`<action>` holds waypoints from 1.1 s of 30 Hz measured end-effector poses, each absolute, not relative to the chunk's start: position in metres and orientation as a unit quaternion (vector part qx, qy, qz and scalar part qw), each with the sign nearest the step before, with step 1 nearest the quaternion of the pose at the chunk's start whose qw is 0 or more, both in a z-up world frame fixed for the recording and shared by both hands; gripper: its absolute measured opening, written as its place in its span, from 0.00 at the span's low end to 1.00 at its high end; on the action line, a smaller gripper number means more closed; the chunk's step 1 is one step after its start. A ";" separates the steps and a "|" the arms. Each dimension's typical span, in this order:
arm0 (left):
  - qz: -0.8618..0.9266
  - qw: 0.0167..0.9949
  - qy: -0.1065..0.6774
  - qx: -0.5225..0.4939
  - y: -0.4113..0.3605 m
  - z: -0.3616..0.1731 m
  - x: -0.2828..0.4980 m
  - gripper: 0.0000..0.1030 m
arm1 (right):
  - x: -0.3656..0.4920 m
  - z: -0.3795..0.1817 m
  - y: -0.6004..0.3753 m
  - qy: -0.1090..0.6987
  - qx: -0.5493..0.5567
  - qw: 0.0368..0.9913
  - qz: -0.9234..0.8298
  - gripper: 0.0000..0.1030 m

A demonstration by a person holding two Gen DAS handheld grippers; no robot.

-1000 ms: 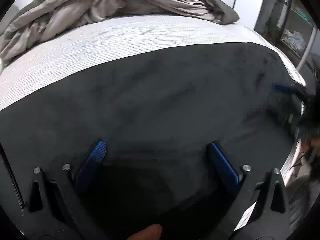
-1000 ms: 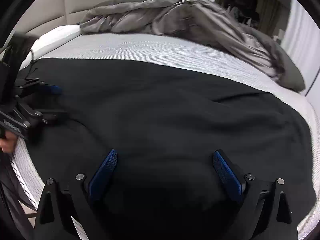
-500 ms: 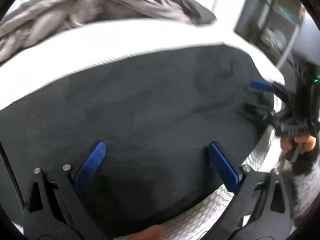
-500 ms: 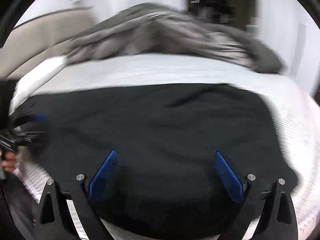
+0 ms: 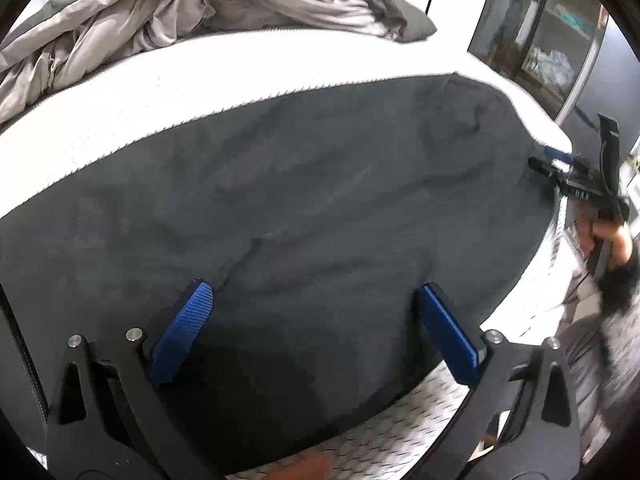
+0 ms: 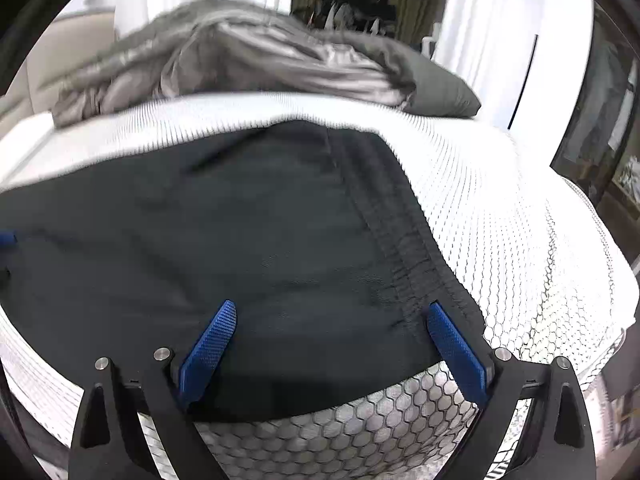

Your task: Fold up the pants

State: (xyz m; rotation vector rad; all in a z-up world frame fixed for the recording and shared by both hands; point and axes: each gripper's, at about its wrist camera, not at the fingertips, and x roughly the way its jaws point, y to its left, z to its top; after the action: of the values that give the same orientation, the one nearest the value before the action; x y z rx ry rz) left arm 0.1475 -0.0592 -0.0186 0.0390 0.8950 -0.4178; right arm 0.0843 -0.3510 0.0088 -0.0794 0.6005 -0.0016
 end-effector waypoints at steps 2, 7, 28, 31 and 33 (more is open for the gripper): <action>-0.201 0.888 0.413 0.021 -0.071 -0.010 0.151 0.99 | 0.086 0.017 -0.320 0.285 -0.029 0.957 0.050 0.95; -0.167 0.882 0.439 0.028 -0.101 -0.016 0.188 0.99 | 0.127 0.006 -0.241 0.336 -0.050 0.929 0.147 0.95; -0.124 0.892 0.434 0.015 -0.079 -0.005 0.197 0.89 | 0.132 0.014 -0.242 0.327 -0.053 0.940 0.084 0.95; -0.134 0.881 0.451 0.054 -0.109 -0.016 0.215 0.89 | 0.155 0.008 -0.192 0.347 -0.089 0.926 0.120 0.95; -0.117 0.871 0.473 0.063 -0.113 -0.030 0.225 0.89 | 0.166 -0.004 -0.177 0.364 -0.128 0.915 0.117 0.95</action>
State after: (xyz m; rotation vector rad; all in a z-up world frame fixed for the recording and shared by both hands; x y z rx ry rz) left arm 0.2246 -0.1132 -0.0299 0.1320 0.9881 -0.2437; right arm 0.1660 -0.1769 -0.0037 -0.2638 0.7491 0.2409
